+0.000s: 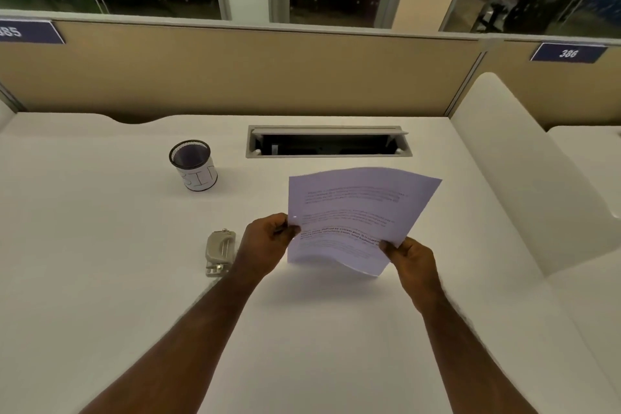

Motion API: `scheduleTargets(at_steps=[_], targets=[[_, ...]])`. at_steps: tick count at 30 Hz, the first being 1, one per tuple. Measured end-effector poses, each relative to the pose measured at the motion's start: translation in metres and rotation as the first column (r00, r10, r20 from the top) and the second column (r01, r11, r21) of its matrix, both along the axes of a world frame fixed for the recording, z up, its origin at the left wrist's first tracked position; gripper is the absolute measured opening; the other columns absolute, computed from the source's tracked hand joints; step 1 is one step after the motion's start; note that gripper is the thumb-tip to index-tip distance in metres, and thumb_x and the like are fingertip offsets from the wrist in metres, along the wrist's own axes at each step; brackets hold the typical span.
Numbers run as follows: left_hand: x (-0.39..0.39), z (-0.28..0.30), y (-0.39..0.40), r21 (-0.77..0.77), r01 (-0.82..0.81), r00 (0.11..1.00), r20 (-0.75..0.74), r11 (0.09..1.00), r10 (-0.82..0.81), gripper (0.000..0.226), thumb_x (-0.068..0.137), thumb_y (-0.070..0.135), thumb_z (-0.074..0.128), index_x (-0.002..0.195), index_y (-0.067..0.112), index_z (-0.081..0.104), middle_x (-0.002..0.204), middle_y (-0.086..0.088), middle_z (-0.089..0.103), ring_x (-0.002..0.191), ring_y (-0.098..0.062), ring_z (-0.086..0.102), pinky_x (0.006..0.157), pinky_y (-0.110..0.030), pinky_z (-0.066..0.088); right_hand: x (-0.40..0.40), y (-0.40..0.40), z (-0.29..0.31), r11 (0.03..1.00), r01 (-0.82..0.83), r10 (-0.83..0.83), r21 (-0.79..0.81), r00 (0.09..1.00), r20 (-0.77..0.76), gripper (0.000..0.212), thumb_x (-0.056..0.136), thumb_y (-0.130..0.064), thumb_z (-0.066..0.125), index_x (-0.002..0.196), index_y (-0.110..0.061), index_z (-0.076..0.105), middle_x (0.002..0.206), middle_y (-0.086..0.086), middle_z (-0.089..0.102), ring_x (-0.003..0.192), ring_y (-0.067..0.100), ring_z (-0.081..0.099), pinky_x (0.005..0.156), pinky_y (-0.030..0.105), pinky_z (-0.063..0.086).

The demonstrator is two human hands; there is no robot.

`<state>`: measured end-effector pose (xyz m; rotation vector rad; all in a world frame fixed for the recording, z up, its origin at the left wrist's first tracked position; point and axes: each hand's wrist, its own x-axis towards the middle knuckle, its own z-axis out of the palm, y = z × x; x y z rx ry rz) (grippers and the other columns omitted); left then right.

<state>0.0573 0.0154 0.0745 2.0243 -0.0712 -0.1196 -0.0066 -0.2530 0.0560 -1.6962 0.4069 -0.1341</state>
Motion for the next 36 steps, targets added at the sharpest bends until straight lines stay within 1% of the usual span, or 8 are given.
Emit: scheduleTargets(at_steps=[3,7,9,12,20,25,31,36], targets=[[0.002,-0.003,-0.005,0.037,0.004,1.0,-0.002,0.999,-0.004,0.016,0.089,0.02,0.066,0.102,0.014,0.074,0.098,0.002,0.077,0.09,-0.019,0.071,0.085,-0.04,0.056,0.001,-0.008,-0.006,0.999,0.005,-0.005,0.033,1.0,-0.015,0.016,0.084,-0.023,0.07,0.099,-0.019,0.075,0.1,0.003,0.077,0.1,0.026,0.07,0.093,0.042,0.054],[0.015,0.003,-0.02,-0.052,-0.043,0.995,-0.091,0.998,0.038,0.015,0.089,0.021,0.067,0.1,0.015,0.074,0.097,0.0,0.076,0.089,-0.021,0.071,0.086,-0.043,0.057,0.014,-0.025,0.0,0.998,-0.036,0.036,-0.06,0.999,0.003,0.02,0.094,-0.016,0.059,0.1,-0.032,0.07,0.102,-0.004,0.074,0.098,0.024,0.07,0.087,0.041,0.055],[0.024,0.005,-0.034,-0.099,-0.058,0.989,-0.14,0.993,0.044,0.014,0.088,0.02,0.068,0.1,0.014,0.074,0.096,-0.001,0.075,0.089,-0.024,0.072,0.085,-0.046,0.058,0.023,-0.039,0.003,0.997,-0.038,0.037,-0.073,0.999,-0.018,0.018,0.095,-0.015,0.058,0.101,-0.028,0.068,0.099,-0.006,0.074,0.094,0.024,0.07,0.083,0.039,0.057],[0.036,0.005,-0.059,-0.148,-0.086,0.982,-0.177,0.985,0.059,0.011,0.088,0.017,0.068,0.097,0.012,0.072,0.091,-0.003,0.073,0.087,-0.031,0.072,0.078,-0.048,0.06,0.036,-0.065,0.003,0.996,-0.002,-0.003,-0.09,0.998,-0.064,0.013,0.093,-0.016,0.061,0.1,-0.023,0.069,0.099,-0.001,0.074,0.092,0.025,0.07,0.085,0.047,0.057],[0.068,-0.014,-0.131,-0.277,-0.173,0.913,-0.404,0.945,0.048,0.019,0.089,0.002,0.062,0.106,0.005,0.068,0.098,-0.014,0.075,0.086,-0.026,0.073,0.073,-0.039,0.062,0.063,-0.133,-0.011,0.997,0.051,-0.061,-0.062,0.983,-0.173,0.021,0.089,-0.011,0.065,0.109,-0.01,0.07,0.104,0.008,0.074,0.093,0.028,0.07,0.085,0.046,0.057],[0.081,-0.032,-0.167,-0.252,-0.27,0.858,-0.501,0.929,0.114,0.029,0.084,-0.006,0.061,0.111,0.007,0.062,0.097,-0.017,0.071,0.08,-0.024,0.07,0.058,-0.029,0.059,0.077,-0.162,-0.031,0.991,0.081,-0.105,-0.103,0.962,-0.252,0.016,0.087,-0.009,0.065,0.102,-0.011,0.072,0.098,0.01,0.074,0.086,0.028,0.069,0.079,0.039,0.057],[0.091,-0.054,-0.199,-0.187,-0.297,0.839,-0.519,0.937,0.162,0.019,0.081,-0.006,0.062,0.09,0.01,0.058,0.099,-0.019,0.068,0.082,-0.03,0.07,0.062,-0.036,0.061,0.087,-0.183,-0.057,0.979,0.09,-0.148,-0.182,0.93,-0.337,0.011,0.082,-0.014,0.069,0.083,-0.025,0.071,0.089,0.005,0.075,0.088,0.032,0.07,0.085,0.049,0.057],[0.103,-0.071,-0.209,-0.064,-0.203,0.861,-0.488,0.977,0.147,0.02,0.074,0.0,0.068,0.083,0.018,0.063,0.102,-0.018,0.071,0.086,-0.036,0.071,0.072,-0.049,0.061,0.089,-0.2,-0.076,0.967,0.06,-0.152,-0.246,0.914,-0.377,0.017,0.078,-0.022,0.069,0.095,-0.019,0.073,0.088,0.001,0.075,0.084,0.029,0.07,0.085,0.05,0.056]])
